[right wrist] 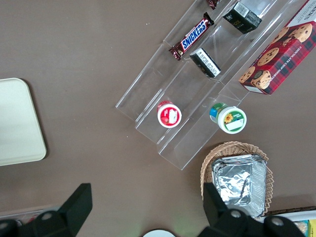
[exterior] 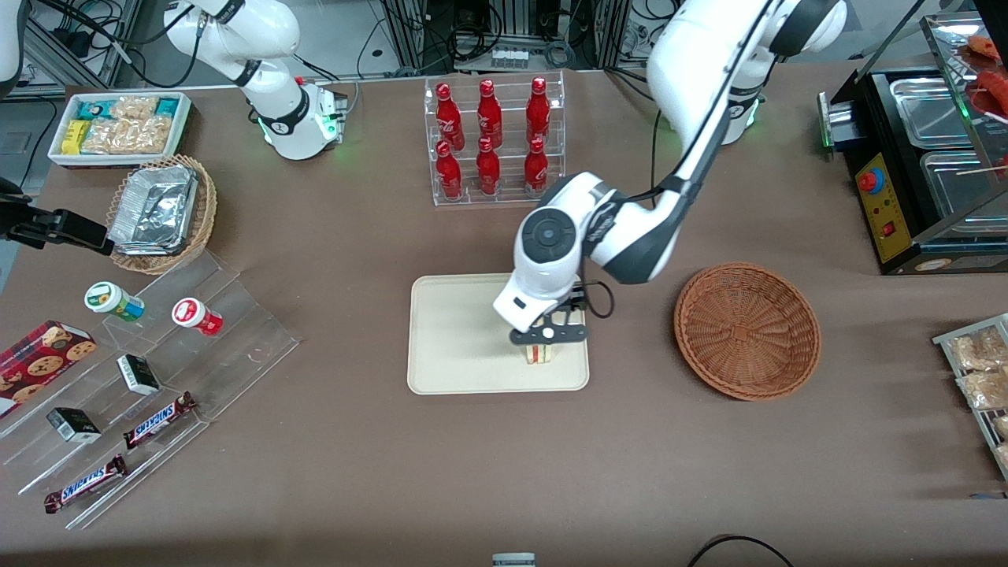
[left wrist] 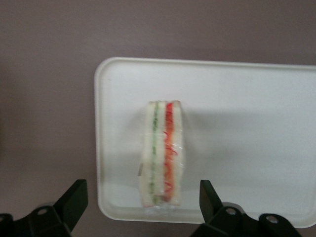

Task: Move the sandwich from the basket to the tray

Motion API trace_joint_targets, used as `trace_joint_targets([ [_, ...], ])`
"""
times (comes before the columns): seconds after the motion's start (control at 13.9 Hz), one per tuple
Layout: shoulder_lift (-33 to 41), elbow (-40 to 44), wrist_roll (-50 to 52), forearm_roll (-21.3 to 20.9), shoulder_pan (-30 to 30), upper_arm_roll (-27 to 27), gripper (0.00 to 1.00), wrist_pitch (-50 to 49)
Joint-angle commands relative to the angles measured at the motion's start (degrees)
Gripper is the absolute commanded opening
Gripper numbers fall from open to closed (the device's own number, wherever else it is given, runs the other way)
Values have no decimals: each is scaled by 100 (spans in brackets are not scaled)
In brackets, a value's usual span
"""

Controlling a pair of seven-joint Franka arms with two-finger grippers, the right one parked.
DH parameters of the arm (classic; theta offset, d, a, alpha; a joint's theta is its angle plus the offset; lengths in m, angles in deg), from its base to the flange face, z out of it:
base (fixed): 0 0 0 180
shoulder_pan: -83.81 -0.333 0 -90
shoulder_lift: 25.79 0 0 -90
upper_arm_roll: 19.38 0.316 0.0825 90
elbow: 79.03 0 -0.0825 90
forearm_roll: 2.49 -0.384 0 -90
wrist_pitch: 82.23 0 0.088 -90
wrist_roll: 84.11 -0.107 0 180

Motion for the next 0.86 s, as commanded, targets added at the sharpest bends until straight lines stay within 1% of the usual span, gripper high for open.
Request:
trace_joint_targets([
  [0.0,428,-102,-103,244,-452,-29,100,-421],
  [0.22,727,-190,-375,307,-865,-21,100,-693],
  [0.79,1632,-901,-1929,307,-2034,-12,100,-1362],
])
